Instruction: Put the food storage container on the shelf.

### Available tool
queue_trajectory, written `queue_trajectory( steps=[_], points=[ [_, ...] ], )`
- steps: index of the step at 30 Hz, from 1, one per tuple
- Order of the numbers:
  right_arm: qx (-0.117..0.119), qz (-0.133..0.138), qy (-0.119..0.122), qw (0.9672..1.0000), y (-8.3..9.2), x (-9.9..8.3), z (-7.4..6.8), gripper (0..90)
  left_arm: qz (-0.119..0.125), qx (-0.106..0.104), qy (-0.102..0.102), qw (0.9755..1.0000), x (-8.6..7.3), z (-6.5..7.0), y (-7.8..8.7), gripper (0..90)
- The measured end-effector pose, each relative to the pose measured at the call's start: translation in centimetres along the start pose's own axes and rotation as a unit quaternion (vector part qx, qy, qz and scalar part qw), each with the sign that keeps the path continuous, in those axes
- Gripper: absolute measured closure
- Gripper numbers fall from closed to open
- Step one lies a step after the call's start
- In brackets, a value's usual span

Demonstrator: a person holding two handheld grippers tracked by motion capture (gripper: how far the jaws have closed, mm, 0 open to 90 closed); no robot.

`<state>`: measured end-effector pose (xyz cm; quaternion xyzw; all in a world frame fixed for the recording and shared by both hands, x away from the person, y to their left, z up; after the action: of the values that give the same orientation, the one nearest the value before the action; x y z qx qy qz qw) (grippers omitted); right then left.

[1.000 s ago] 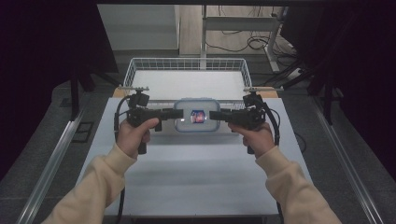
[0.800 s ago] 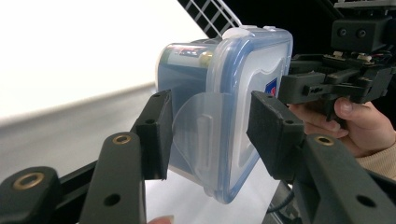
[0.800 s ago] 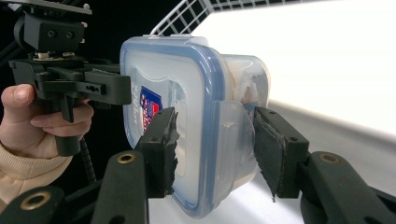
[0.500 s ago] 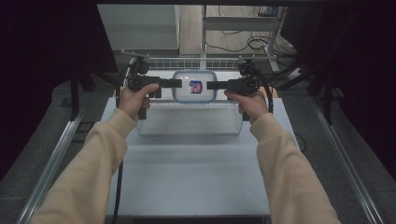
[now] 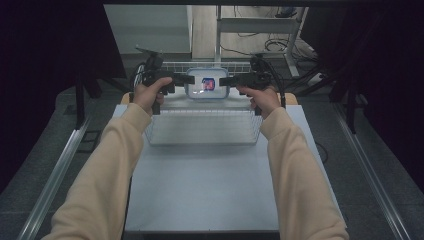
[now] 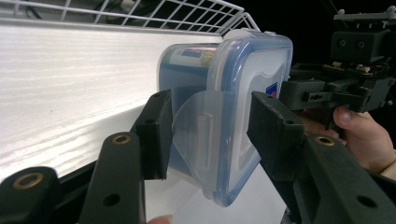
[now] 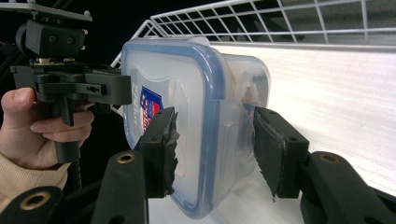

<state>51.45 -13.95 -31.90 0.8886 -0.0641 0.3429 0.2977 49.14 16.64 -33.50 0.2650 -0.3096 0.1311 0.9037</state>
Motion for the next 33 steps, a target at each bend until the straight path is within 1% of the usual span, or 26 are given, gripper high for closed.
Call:
queue_trajectory(
  steps=[1, 3, 4, 5, 6, 7, 8, 9, 10, 11, 12, 13, 15, 16, 17, 18, 23, 25, 26, 27, 28, 29, 30, 31, 32, 33],
  points=[
    [0.002, 0.002, -0.008, 1.0000, -0.2, 0.1, 0.3, 50.7, 0.002, -0.002, 0.006, 1.0000, 0.1, -0.2, -0.1, 51.3],
    [0.000, 0.002, -0.012, 0.9999, -0.3, 0.3, 0.4, 50.5, 0.005, -0.001, 0.012, 0.9999, 0.2, -0.4, -0.2, 51.0],
    [-0.001, -0.001, -0.016, 0.9999, -0.4, 0.5, 0.5, 50.4, 0.003, 0.002, 0.020, 0.9998, 0.5, -0.5, -0.4, 50.9],
    [-0.001, -0.001, -0.016, 0.9999, -0.4, 0.5, 0.5, 50.4, 0.003, 0.002, 0.020, 0.9998, 0.5, -0.5, -0.4, 50.8],
    [-0.001, -0.007, -0.031, 0.9995, -0.6, 0.8, 0.7, 50.0, -0.002, 0.002, 0.031, 0.9995, 0.8, -0.8, -0.6, 50.6],
    [-0.001, -0.007, -0.031, 0.9995, -0.6, 0.8, 0.7, 50.0, -0.002, 0.002, 0.031, 0.9995, 0.8, -0.8, -0.6, 50.5],
    [-0.001, -0.013, -0.050, 0.9987, -0.8, 1.1, 1.0, 49.8, -0.002, -0.003, 0.043, 0.9991, 1.1, -1.3, -0.8, 50.6],
    [-0.001, -0.013, -0.058, 0.9983, -0.9, 1.2, 1.1, 49.8, -0.002, -0.003, 0.043, 0.9991, 1.1, -1.3, -0.8, 50.8],
    [-0.001, -0.013, -0.070, 0.9974, -1.0, 1.3, 1.3, 49.6, 0.000, -0.007, 0.052, 0.9986, 1.1, -1.6, -0.9, 50.8],
    [-0.001, -0.013, -0.070, 0.9974, -1.0, 1.3, 1.3, 49.6, 0.000, -0.009, 0.059, 0.9982, 1.2, -1.8, -0.9, 50.8],
    [0.001, -0.009, -0.093, 0.9956, -1.2, 1.4, 1.6, 49.2, 0.001, -0.010, 0.066, 0.9978, 1.2, -1.9, -1.0, 50.8],
    [0.001, -0.008, -0.104, 0.9946, -1.2, 1.4, 1.7, 48.9, 0.001, -0.011, 0.070, 0.9975, 1.2, -2.0, -1.1, 50.6],
    [0.001, -0.007, -0.106, 0.9943, -1.3, 1.3, 1.8, 48.6, 0.003, -0.008, 0.077, 0.9970, 1.3, -2.2, -1.3, 50.3],
    [0.001, -0.002, -0.129, 0.9917, -1.5, 1.4, 2.1, 47.9, 0.003, -0.007, 0.078, 0.9969, 1.3, -2.3, -1.4, 49.4],
    [-0.001, -0.003, -0.134, 0.9910, -1.5, 1.4, 2.1, 47.7, 0.005, -0.006, 0.087, 0.9962, 1.3, -2.5, -1.6, 48.9],
    [-0.001, -0.001, -0.141, 0.9899, -1.6, 1.4, 2.2, 46.9, 0.005, -0.006, 0.087, 0.9962, 1.3, -2.5, -1.6, 48.5],
    [-0.010, 0.005, -0.147, 0.9891, -2.0, 1.3, 2.3, 45.1, 0.011, -0.008, 0.097, 0.9952, 1.3, -2.8, -1.9, 47.2],
    [-0.013, 0.008, -0.147, 0.9890, -2.0, 1.3, 2.3, 44.8, 0.013, -0.007, 0.095, 0.9954, 1.3, -2.8, -1.9, 47.1],
    [-0.019, 0.014, -0.146, 0.9890, -2.1, 1.2, 2.0, 43.1, 0.012, -0.007, 0.092, 0.9956, 1.2, -2.8, -1.9, 45.5],
    [-0.019, 0.014, -0.146, 0.9890, -2.1, 1.2, 2.0, 43.1, 0.012, -0.007, 0.092, 0.9956, 1.2, -2.8, -1.9, 41.4],
    [-0.027, 0.028, -0.148, 0.9882, -2.1, 1.2, 1.7, 34.1, 0.019, -0.009, 0.089, 0.9958, 1.2, -2.7, -1.9, 36.4],
    [-0.027, 0.028, -0.148, 0.9882, -2.1, 1.2, 1.7, 34.1, 0.027, -0.003, 0.085, 0.9960, 1.2, -2.5, -1.8, 36.4],
    [-0.040, 0.045, -0.136, 0.9889, -2.1, 1.2, 1.3, 27.0, 0.032, 0.008, 0.077, 0.9965, 1.3, -2.2, -1.7, 27.3],
    [-0.045, 0.051, -0.135, 0.9885, -2.0, 1.2, 1.0, 26.0, 0.037, 0.018, 0.070, 0.9967, 1.3, -2.0, -1.6, 25.1],
    [-0.045, 0.051, -0.135, 0.9885, -2.0, 1.2, 1.0, 26.0, 0.042, 0.030, 0.055, 0.9972, 1.3, -1.6, -1.4, 25.1],
    [-0.047, 0.057, -0.130, 0.9888, -1.9, 1.2, 0.7, 23.5, 0.046, 0.037, 0.041, 0.9974, 1.2, -1.3, -1.3, 23.7]
  ],
)
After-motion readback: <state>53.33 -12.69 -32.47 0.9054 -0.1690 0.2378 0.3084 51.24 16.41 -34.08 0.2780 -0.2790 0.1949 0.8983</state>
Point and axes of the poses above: each handheld gripper's, and its own axes: y roughly backward along the jaws, x roughly out of its top, z roughly to its right, the point moved 1 cm from there along -y, roughly forward along the jaws, and after that the axes turned 2 degrees about -y, right-handed, at the moved point
